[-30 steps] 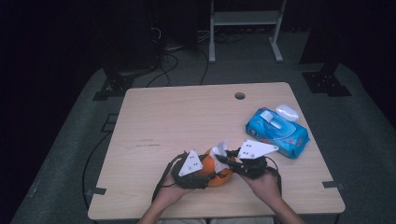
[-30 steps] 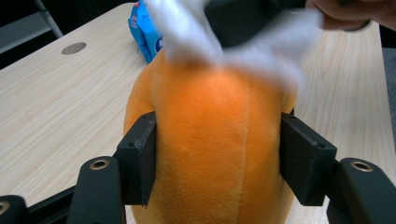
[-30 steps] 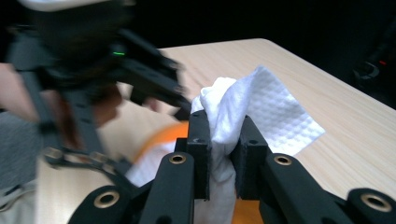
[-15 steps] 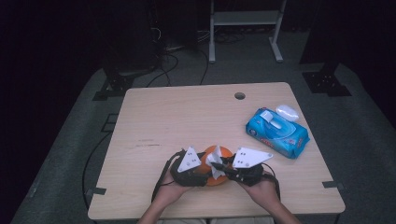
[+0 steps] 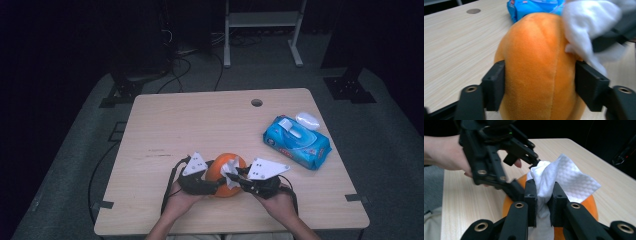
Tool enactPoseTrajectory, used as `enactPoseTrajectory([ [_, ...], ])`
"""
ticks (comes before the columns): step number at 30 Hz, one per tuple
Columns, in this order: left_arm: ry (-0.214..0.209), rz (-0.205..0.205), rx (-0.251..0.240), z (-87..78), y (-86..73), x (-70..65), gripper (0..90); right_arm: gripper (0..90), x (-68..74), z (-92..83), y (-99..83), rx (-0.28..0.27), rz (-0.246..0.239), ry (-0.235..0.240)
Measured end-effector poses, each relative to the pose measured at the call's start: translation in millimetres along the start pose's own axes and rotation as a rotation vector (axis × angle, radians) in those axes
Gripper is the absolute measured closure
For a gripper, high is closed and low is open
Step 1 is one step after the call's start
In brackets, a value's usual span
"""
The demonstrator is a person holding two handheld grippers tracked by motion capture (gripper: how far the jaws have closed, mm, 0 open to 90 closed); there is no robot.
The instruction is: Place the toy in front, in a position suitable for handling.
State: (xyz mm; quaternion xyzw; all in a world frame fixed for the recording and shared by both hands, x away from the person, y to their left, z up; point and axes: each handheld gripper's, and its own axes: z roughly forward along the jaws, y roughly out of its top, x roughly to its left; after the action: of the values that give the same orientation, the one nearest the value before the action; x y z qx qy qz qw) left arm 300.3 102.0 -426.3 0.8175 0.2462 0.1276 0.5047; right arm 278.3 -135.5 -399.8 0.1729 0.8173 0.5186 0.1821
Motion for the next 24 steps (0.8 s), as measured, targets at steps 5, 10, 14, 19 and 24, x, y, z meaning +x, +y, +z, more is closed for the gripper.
enactPoseTrajectory([
  [5, 0.007, 0.008, -0.002, 1.3, 1.7, -0.9, 31.2, 78.2, -9.6, -3.9, -4.1, -0.018, 0.036, 0.000],
  [10, 0.001, 0.004, 0.002, -0.3, 0.7, 0.6, 32.3, 78.2, -25.0, -9.2, -12.2, -0.042, 0.106, -0.016],
  [14, -0.003, 0.013, 0.005, -1.7, 0.2, -0.1, 31.7, 78.1, -36.5, -12.7, -19.3, -0.036, 0.143, -0.057],
  [19, -0.005, 0.016, 0.005, -1.9, 0.1, -0.3, 28.6, 78.0, -45.4, -10.7, -28.1, -0.026, 0.205, -0.050],
  [24, 0.004, 0.010, 0.008, -2.8, -1.0, 1.2, 30.6, 78.0, -39.9, -11.6, -24.1, -0.030, 0.203, -0.046],
])
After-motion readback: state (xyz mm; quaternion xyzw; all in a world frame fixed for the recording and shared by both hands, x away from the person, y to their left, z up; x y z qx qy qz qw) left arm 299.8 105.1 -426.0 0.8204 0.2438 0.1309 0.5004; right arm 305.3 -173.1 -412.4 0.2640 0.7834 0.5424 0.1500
